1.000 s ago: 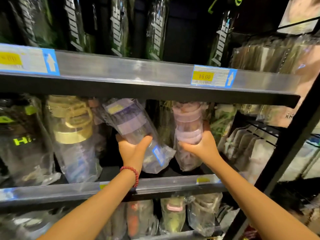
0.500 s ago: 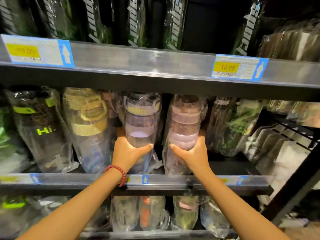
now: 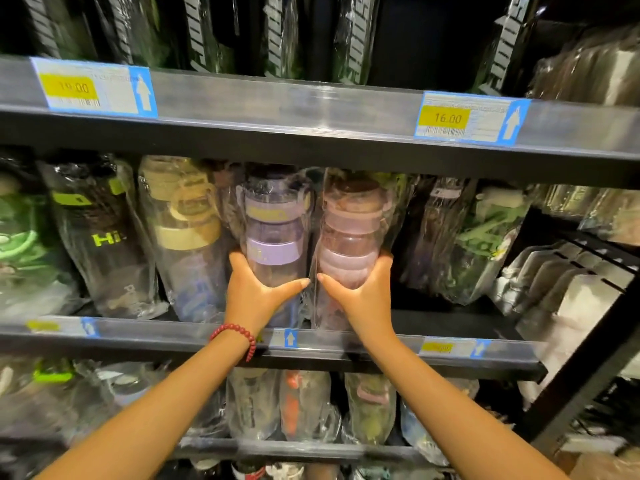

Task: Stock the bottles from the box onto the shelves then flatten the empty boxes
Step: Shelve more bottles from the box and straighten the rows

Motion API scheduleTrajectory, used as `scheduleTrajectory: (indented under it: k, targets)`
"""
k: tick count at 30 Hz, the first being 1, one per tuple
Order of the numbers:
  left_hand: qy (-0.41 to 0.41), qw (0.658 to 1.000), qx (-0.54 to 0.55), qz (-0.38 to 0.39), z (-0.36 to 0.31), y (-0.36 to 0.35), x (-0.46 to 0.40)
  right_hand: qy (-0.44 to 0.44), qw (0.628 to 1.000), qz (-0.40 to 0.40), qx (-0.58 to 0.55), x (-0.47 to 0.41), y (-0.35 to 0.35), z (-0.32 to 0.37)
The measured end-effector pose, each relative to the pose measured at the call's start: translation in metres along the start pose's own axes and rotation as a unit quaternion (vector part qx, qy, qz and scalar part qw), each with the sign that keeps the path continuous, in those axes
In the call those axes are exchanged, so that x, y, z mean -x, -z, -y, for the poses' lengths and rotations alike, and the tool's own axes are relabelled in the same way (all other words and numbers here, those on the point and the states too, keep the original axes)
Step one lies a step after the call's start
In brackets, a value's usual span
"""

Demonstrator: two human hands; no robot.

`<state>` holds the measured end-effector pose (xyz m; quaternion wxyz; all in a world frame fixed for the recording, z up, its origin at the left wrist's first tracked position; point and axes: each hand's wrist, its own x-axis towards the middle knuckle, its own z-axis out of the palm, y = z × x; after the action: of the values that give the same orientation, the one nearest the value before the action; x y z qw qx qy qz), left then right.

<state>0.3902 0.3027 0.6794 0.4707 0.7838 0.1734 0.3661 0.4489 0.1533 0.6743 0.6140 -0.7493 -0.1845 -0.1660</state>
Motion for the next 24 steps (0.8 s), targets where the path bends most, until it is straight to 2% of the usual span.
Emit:
scheduleTrajectory:
  k: [5,9,11,13,16,19,24]
  targets:
    - [0.026,0.998,-0.030,0.054,0.000,0.008,0.004,-0.006,1.000,0.030,-0.005,-0.001,0.007,0.004]
    - [0.031,0.997,-0.050,0.055,-0.001,0.019,0.005,-0.038,0.996,0.077,-0.018,0.000,0.021,0.010]
    - [0.029,0.997,-0.045,0.054,-0.001,0.029,0.008,-0.035,0.997,0.062,-0.030,0.005,0.031,0.014]
    - [0.028,0.998,-0.023,0.053,-0.004,0.039,0.019,-0.023,0.998,0.015,-0.065,0.018,0.044,0.022]
    - [0.023,0.999,-0.003,0.036,-0.006,0.056,0.038,0.065,0.996,-0.009,-0.065,0.046,0.052,0.039]
    - [0.051,0.998,0.025,0.013,0.004,0.080,0.054,0.108,0.987,0.088,-0.078,0.072,0.033,0.057]
    - [0.154,0.988,-0.004,-0.017,0.053,0.152,0.094,0.041,0.948,0.302,-0.086,0.119,-0.037,0.077]
